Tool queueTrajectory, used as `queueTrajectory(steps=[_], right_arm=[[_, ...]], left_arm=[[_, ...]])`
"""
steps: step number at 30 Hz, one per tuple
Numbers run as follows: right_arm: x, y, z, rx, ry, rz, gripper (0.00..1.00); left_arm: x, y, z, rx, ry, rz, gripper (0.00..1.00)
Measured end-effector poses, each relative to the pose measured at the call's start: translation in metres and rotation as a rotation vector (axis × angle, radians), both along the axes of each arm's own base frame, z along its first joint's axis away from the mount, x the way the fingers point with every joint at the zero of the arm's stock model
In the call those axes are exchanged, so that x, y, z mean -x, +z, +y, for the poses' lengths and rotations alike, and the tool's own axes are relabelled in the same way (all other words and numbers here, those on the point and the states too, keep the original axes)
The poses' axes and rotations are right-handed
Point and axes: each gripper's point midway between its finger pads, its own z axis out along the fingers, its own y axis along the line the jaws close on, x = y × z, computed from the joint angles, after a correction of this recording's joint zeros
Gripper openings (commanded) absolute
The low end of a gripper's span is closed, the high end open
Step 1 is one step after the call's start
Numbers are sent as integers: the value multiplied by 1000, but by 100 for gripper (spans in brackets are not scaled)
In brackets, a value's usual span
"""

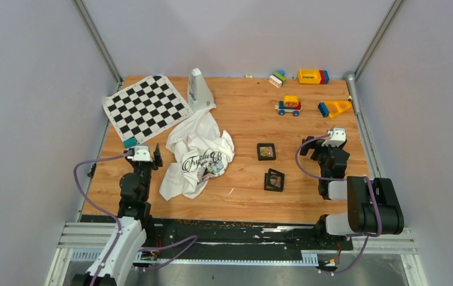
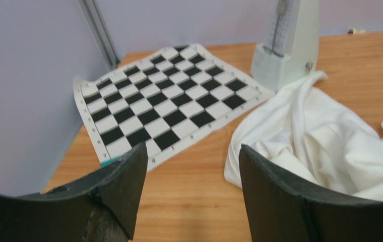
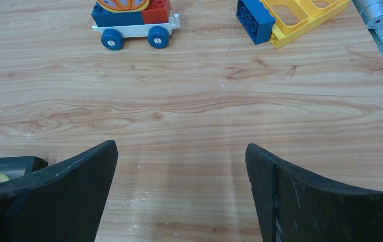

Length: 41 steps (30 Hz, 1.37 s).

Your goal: Remove the brooch from the garment

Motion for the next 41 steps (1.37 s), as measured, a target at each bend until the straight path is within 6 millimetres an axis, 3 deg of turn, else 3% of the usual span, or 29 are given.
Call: queueTrajectory(steps=[5,12,15,18,21,23,41], right_arm=[[0,-1,0,-1,0,5,100],[0,-1,0,-2,0,7,100],[0,-1,0,-2,0,6,100],[0,-1,0,-2,0,6,100],[0,-1,0,-2,0,7,100],[0,-1,0,-2,0,6,100],[0,-1,0,-2,0,6,100]], left_arm=[[-1,11,1,20,6,-67,74],[-42,-84,0,-7,27,252,80],[-48,-100,3,-9,44,283,81],[-60,-88,3,-6,54,262,84],[-82,-59,4,6,61,191,98],[-88,-51,6,15,70,173,100],[-85,-62,9,20,75,220,100]])
